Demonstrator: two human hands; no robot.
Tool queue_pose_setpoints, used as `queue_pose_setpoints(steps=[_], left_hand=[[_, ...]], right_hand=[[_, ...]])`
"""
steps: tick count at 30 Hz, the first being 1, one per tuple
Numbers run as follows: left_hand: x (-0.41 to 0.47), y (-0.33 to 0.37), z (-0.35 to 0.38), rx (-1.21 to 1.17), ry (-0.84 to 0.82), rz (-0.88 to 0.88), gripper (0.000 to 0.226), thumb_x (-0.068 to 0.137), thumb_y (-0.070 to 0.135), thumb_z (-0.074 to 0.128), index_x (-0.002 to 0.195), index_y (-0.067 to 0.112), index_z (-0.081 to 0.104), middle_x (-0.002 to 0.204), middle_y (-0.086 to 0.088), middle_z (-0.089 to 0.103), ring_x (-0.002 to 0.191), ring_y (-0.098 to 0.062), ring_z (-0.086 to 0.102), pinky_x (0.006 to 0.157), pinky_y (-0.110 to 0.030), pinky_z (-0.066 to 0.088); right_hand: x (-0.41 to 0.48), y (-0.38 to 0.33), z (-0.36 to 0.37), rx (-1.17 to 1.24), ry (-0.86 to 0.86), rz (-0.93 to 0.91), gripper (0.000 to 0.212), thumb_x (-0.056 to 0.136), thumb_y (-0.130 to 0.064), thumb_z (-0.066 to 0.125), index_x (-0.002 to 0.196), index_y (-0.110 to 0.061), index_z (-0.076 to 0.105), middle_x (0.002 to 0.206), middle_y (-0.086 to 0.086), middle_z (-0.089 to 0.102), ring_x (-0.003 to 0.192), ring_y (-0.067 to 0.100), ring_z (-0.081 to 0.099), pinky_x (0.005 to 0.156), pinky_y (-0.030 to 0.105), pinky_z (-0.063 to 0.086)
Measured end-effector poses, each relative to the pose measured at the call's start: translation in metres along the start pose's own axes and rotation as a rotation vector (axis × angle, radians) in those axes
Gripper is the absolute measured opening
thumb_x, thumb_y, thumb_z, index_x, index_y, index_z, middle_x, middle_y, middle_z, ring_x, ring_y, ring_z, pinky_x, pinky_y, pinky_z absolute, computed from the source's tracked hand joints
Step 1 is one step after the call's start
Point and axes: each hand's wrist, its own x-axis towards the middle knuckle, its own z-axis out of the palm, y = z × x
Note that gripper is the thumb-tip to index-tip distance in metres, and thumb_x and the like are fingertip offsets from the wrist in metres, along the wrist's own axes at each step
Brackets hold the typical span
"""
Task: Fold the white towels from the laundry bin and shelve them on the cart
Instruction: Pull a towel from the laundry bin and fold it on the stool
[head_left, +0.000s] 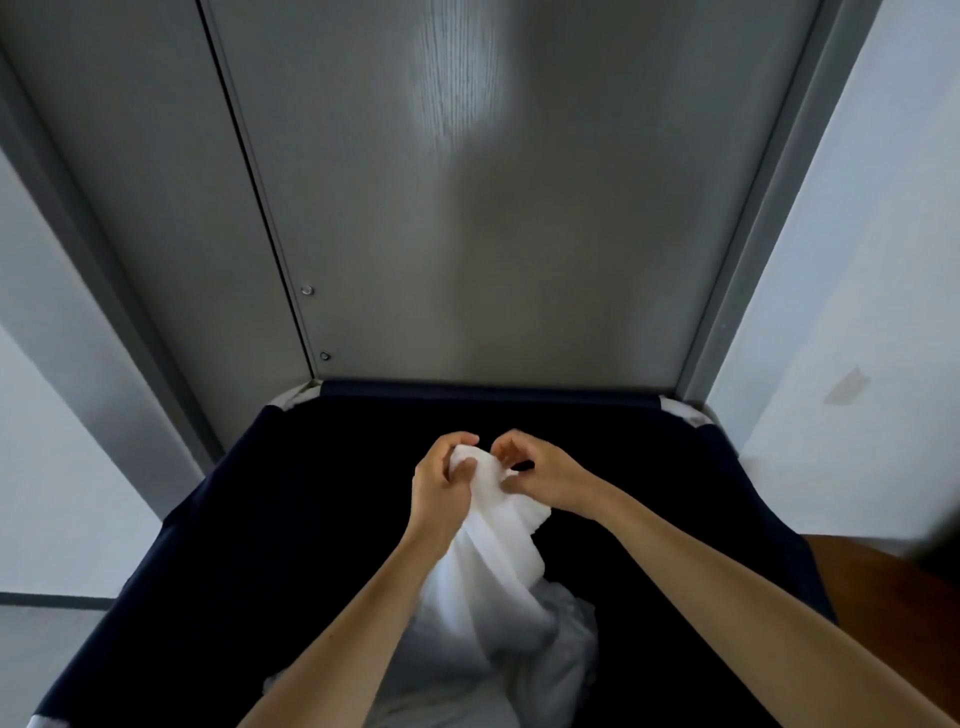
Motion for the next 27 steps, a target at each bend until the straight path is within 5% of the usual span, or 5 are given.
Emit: queue_pose_setpoints(steps=[6, 12, 19, 23, 27], left_hand=[[0.04, 0.049, -0.006, -0.106, 0.008, 0.114, 0.04, 0.091, -0.005, 0.045, 0.085, 0.032, 0.057, 0.078, 0.01, 0.056, 0.069, -0.008, 0.05, 0.065, -0.019, 0.043], [0.096, 0.142, -0.019, -0.304, 0.062, 0.318, 0.034, 0.096, -0.001, 0.041, 0.085, 0.027, 0.058, 0.079, 0.008, 0.054, 0.07, -0.007, 0.047, 0.076, -0.03, 0.039], [0.119, 0.155, -0.037, -0.356, 0.175, 0.304, 0.033, 0.097, 0.002, 0.04, 0.082, 0.027, 0.055, 0.078, 0.005, 0.051, 0.068, -0.007, 0.045, 0.065, -0.022, 0.04], [0.123, 0.117, -0.054, -0.311, 0.31, 0.207, 0.023, 0.096, 0.002, 0.039, 0.091, 0.018, 0.055, 0.08, 0.008, 0.051, 0.07, -0.005, 0.047, 0.063, -0.017, 0.04], [0.116, 0.084, -0.069, -0.177, 0.349, 0.173, 0.021, 0.095, 0.001, 0.039, 0.099, 0.016, 0.054, 0.083, 0.011, 0.051, 0.079, -0.009, 0.048, 0.065, -0.013, 0.039]], right_hand=[[0.005, 0.005, -0.013, 0.027, 0.116, -0.033, 0.044, 0.082, -0.016, 0.07, 0.121, -0.023, 0.053, 0.109, -0.013, 0.056, 0.101, 0.005, 0.054, 0.082, 0.013, 0.038], [0.018, -0.003, -0.055, -0.256, 0.28, -0.007, 0.03, 0.079, -0.023, 0.071, 0.101, -0.018, 0.051, 0.096, -0.002, 0.051, 0.087, 0.016, 0.051, 0.071, 0.024, 0.035], [0.02, 0.013, -0.097, -0.691, 0.29, 0.207, 0.036, 0.088, -0.04, 0.056, 0.117, -0.018, 0.057, 0.118, 0.004, 0.058, 0.125, 0.028, 0.034, 0.098, 0.036, 0.034], [0.011, 0.024, -0.107, -0.35, 0.373, 0.153, 0.023, 0.09, -0.027, 0.058, 0.106, -0.011, 0.053, 0.104, 0.015, 0.06, 0.097, 0.024, 0.057, 0.072, 0.028, 0.038], [-0.003, 0.026, -0.103, -0.465, 0.312, 0.048, 0.023, 0.091, -0.023, 0.057, 0.098, -0.015, 0.037, 0.088, 0.015, 0.059, 0.082, 0.029, 0.059, 0.066, 0.032, 0.039]])
